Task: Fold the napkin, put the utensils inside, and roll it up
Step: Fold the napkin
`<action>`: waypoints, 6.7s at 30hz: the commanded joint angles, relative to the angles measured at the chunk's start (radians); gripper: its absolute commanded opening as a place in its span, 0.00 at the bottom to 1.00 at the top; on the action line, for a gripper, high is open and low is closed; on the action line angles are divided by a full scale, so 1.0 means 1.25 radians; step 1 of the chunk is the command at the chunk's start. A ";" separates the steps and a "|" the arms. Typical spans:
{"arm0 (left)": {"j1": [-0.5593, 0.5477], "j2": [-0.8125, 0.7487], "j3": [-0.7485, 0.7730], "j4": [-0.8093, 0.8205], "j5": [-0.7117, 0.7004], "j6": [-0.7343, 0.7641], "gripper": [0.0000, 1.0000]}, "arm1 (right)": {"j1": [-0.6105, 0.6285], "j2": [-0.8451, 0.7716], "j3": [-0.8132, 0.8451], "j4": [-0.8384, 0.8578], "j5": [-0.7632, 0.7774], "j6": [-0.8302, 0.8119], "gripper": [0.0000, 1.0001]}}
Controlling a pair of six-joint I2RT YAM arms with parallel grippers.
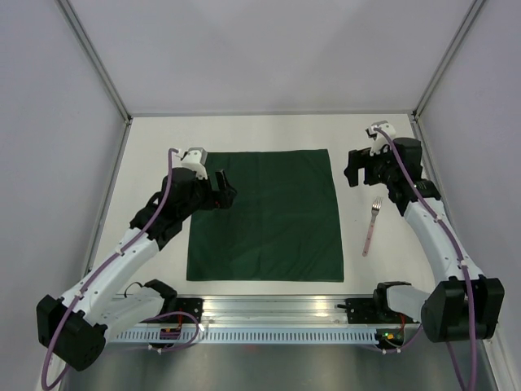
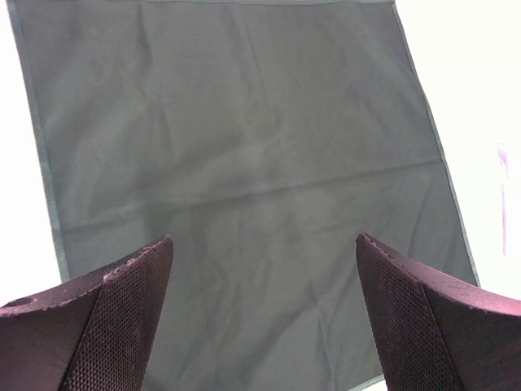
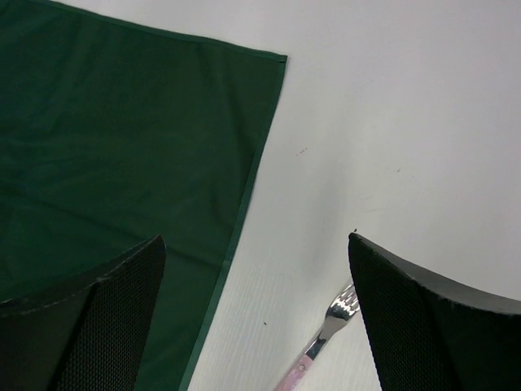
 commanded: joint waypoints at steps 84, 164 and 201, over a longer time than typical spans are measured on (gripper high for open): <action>0.001 -0.112 0.552 -0.417 -0.353 0.017 0.98 | 1.074 0.745 0.564 0.086 0.164 0.115 0.12; 0.001 -0.054 0.464 -0.307 -0.257 0.015 0.98 | 0.377 0.558 0.367 0.052 0.158 -0.059 0.00; 0.001 -0.032 0.465 -0.302 -0.245 0.010 0.98 | 0.273 0.631 0.418 0.057 0.146 -0.063 0.00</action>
